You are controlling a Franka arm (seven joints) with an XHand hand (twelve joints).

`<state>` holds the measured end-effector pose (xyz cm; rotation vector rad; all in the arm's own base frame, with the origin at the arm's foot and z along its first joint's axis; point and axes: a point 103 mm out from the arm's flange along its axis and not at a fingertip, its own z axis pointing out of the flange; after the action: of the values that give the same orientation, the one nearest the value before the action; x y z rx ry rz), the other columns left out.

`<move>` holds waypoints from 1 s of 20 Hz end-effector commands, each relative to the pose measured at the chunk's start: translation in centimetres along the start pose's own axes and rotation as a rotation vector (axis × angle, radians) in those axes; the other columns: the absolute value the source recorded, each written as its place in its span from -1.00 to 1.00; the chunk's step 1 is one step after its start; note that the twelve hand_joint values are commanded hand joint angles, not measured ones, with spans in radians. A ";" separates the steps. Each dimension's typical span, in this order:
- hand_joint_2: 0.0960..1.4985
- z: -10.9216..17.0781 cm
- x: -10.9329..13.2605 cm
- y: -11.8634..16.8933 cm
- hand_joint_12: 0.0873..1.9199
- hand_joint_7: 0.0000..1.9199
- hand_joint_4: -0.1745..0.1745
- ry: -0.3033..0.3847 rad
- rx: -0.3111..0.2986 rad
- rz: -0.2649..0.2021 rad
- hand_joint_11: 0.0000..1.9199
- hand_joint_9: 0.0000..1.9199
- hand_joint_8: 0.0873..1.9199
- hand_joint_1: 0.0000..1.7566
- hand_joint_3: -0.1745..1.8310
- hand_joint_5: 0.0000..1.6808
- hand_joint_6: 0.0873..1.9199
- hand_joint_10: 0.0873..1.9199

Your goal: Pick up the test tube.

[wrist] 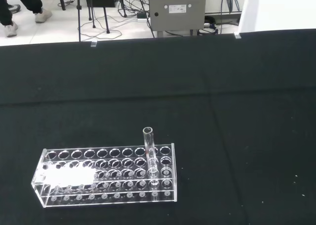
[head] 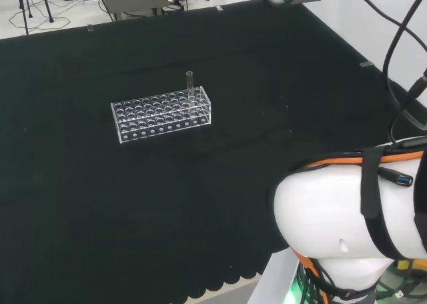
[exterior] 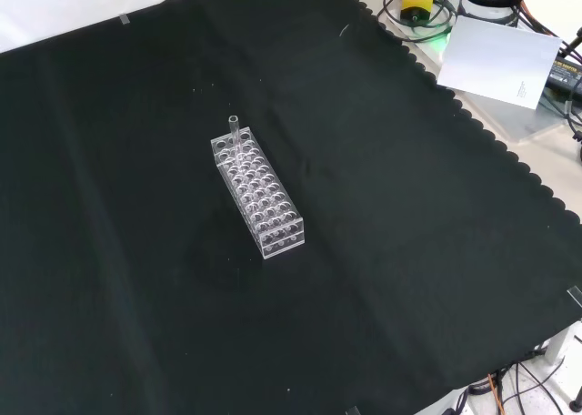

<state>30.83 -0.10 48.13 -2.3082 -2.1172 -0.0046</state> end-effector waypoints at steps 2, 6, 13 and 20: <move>0.08 0.9 0.2 1.8 0.05 -1.00 -0.38 0.012 0.022 -0.033 -1.00 -1.00 -0.83 -0.31 -0.42 -0.92 -1.00 -0.54; 0.08 1.7 0.9 3.9 0.23 -1.00 -0.44 0.006 0.046 -0.057 -1.00 -1.00 -0.47 -0.30 -0.44 -0.86 -1.00 -0.26; -0.05 3.9 2.8 8.3 0.53 -0.87 -0.74 0.028 0.076 -0.097 -0.98 -0.85 -0.09 -0.11 -0.33 -0.64 -1.00 -0.04; -0.13 7.0 4.1 12.4 0.55 -0.75 -0.83 0.050 0.145 -0.102 -0.92 -0.73 -0.05 -0.05 -0.23 -0.57 -1.00 -0.03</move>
<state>39.28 1.58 43.13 -2.1498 -2.1327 0.0900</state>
